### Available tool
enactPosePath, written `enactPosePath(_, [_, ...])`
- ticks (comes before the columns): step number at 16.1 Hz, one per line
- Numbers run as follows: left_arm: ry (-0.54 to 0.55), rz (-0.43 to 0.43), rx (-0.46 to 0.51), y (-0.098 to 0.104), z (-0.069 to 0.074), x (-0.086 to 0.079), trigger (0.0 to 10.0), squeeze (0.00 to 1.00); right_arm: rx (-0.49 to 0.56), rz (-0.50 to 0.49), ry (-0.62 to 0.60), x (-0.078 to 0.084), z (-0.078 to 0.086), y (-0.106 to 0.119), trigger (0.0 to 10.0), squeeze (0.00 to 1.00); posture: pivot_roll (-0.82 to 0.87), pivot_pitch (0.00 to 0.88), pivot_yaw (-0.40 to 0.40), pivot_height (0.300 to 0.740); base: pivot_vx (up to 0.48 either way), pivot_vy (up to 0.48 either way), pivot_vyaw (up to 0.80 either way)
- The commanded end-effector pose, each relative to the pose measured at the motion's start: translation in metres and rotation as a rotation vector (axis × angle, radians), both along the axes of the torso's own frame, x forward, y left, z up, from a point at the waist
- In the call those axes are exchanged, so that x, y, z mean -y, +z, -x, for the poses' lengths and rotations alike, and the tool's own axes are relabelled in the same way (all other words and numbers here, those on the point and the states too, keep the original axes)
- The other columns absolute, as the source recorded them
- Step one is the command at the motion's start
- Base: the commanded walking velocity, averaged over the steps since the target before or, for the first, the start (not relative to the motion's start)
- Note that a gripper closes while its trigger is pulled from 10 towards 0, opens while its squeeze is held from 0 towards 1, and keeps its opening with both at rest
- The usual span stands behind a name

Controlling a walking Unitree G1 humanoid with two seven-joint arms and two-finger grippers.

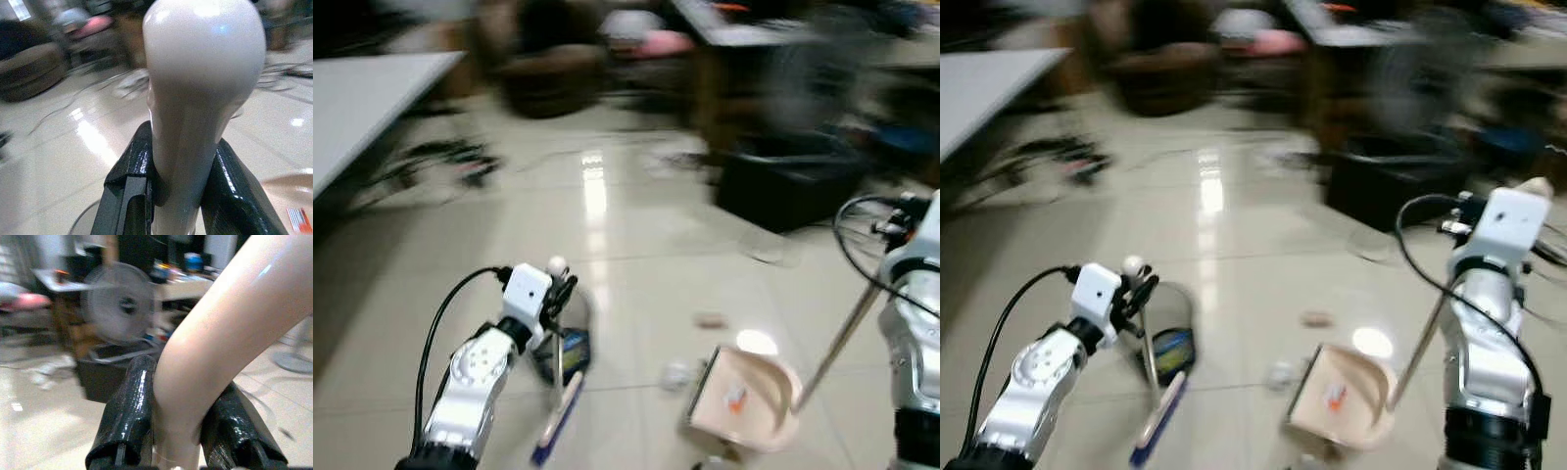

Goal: Sweep floor

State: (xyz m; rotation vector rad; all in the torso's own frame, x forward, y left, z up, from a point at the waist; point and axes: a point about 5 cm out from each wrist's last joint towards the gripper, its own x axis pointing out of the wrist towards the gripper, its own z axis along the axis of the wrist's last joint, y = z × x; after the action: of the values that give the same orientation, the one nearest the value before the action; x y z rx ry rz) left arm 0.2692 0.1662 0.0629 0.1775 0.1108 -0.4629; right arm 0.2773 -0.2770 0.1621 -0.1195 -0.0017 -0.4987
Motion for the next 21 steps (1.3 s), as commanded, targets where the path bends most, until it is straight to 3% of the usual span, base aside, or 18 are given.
enactPosePath(1, [-0.017,0.003,0.011,0.003,-0.002,0.000,10.0,0.00,0.041,0.022,0.009,-0.005,-0.003,0.008,10.0,0.00,-0.03,0.000,0.049,0.740,0.000,0.000,-0.80])
enactPosePath(5, [-0.010,0.017,0.021,0.005,-0.003,-0.001,10.0,0.00,0.034,0.015,0.046,-0.018,-0.004,0.004,10.0,0.00,-0.03,0.000,0.046,0.740,0.000,0.000,-0.80])
enactPosePath(7, [0.062,0.032,0.054,0.008,-0.008,-0.003,10.0,0.00,0.042,0.009,0.082,-0.025,-0.005,0.003,10.0,0.00,-0.03,0.000,0.044,0.740,0.000,0.000,-0.80])
enactPosePath(9, [0.149,0.042,0.090,0.013,-0.018,0.001,10.0,0.00,0.052,-0.012,0.163,-0.038,-0.008,-0.001,10.0,0.00,-0.04,0.000,0.043,0.740,0.000,0.000,0.00])
enactPosePath(12, [0.187,0.049,0.117,0.020,-0.025,0.007,10.0,0.00,0.035,0.071,0.198,-0.051,-0.010,-0.006,10.0,0.00,-0.04,0.000,0.046,0.740,0.000,0.000,0.00])
enactPosePath(14, [0.193,0.052,0.133,0.025,-0.027,0.010,10.0,0.00,0.039,0.044,0.214,-0.053,-0.009,-0.009,10.0,0.00,-0.04,0.000,0.047,0.740,0.000,-0.187,0.00])
enactPosePath(21, [0.213,0.027,0.164,0.032,-0.026,0.011,10.0,0.00,0.041,0.030,0.245,-0.058,-0.008,-0.012,10.0,0.00,-0.04,0.000,0.044,0.740,0.000,-0.399,0.78])
